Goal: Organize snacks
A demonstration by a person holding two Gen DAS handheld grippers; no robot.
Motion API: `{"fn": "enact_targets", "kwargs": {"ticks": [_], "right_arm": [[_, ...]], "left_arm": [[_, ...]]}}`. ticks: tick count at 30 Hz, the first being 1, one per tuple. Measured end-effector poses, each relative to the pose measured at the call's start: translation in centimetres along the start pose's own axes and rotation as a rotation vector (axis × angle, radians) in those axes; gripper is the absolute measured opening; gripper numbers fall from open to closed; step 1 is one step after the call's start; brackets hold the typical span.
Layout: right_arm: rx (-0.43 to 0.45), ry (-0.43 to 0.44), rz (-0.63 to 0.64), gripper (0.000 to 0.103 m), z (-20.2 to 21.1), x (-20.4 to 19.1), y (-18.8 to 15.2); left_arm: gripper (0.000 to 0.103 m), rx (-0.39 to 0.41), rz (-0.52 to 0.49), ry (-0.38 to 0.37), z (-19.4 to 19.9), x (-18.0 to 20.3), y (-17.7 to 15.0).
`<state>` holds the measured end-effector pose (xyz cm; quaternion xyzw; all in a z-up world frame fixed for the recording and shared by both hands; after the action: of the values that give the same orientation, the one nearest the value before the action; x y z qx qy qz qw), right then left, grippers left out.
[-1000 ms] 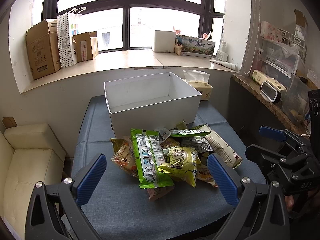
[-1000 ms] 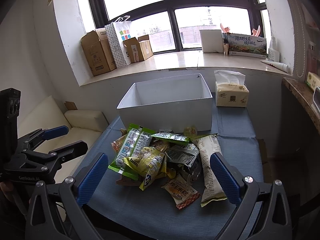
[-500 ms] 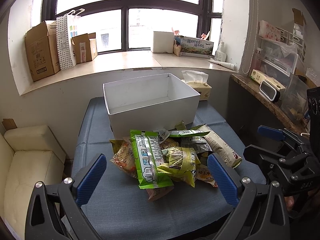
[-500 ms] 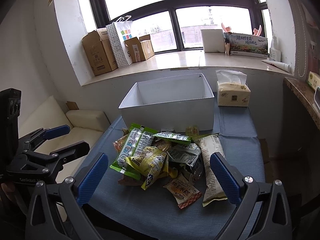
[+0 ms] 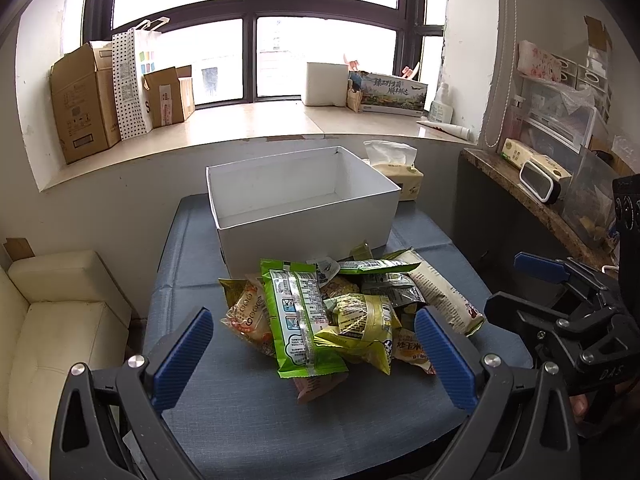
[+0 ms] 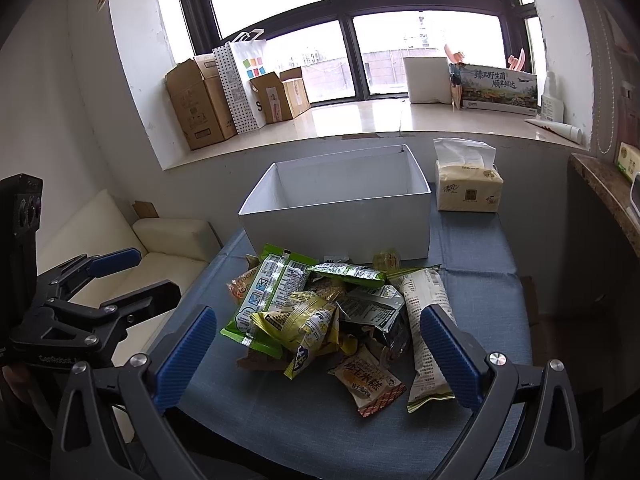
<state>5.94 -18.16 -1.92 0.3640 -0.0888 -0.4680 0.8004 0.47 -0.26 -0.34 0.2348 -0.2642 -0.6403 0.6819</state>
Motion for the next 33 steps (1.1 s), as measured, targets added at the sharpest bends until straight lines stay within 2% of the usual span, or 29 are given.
{"fn": "enact_targets", "kwargs": {"ticks": [27,33], "right_arm": [[-0.033,0.008,-0.032,0.103,-1.6,0.5,-0.3],[-0.059,-0.019,-0.045,0.103,-3.0,0.8,0.1]], "left_arm": [[0.103,-0.009,0.016,0.000,-0.4,-0.4,-0.1],[0.103,-0.016,0.018,0.002,-0.7,-0.6,-0.3]]}}
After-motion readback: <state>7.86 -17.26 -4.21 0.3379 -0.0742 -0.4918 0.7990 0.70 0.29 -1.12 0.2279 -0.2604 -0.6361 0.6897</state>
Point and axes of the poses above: each gripper's, at about its wrist camera, not at the fingertips, and z roughly against the way its jaws point, x to its right, y to its top, the point moved 1 cm from there along -z, roughly the way its jaws point, and after that the axes turned 8 degrees about -x, right-handed, at the moved point
